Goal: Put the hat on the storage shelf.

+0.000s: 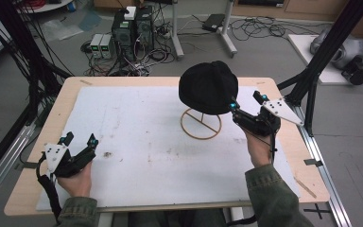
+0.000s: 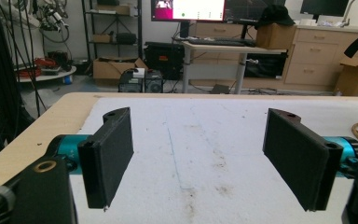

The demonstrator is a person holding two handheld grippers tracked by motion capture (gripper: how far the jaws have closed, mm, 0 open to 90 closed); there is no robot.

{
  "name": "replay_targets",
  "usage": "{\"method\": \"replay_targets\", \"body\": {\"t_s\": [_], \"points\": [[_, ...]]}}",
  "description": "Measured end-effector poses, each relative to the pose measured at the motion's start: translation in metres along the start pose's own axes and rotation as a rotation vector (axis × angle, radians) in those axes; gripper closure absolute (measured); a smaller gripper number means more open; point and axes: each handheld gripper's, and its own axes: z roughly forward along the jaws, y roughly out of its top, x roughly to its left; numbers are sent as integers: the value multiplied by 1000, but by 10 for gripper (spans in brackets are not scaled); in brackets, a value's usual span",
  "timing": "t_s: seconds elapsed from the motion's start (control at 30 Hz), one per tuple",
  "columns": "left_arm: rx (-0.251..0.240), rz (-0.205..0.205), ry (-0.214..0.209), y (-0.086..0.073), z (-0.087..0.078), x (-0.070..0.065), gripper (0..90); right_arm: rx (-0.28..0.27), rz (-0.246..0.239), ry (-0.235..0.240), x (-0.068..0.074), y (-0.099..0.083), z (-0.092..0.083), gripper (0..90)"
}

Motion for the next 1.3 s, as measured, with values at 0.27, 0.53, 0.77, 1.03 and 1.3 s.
{"method": "replay_targets", "body": {"t_s": [0.27, 0.53, 0.77, 1.03, 1.3], "points": [[3, -1, -1, 0, 1, -1, 242, 19, -11, -48, -6, -20, -11, 125], [1, -6, 3, 0, 0, 0, 242, 40, 2, -89, -13, -41, -18, 124], [-9, -14, 13, 1, -1, 0, 243, 50, 18, -140, -18, -62, -29, 125], [-3, -16, 25, 0, 1, 3, 242, 53, 17, -189, -24, -81, -39, 126], [-2, -9, 32, 0, 1, 3, 242, 61, -8, -233, -25, -99, -46, 130]]}}
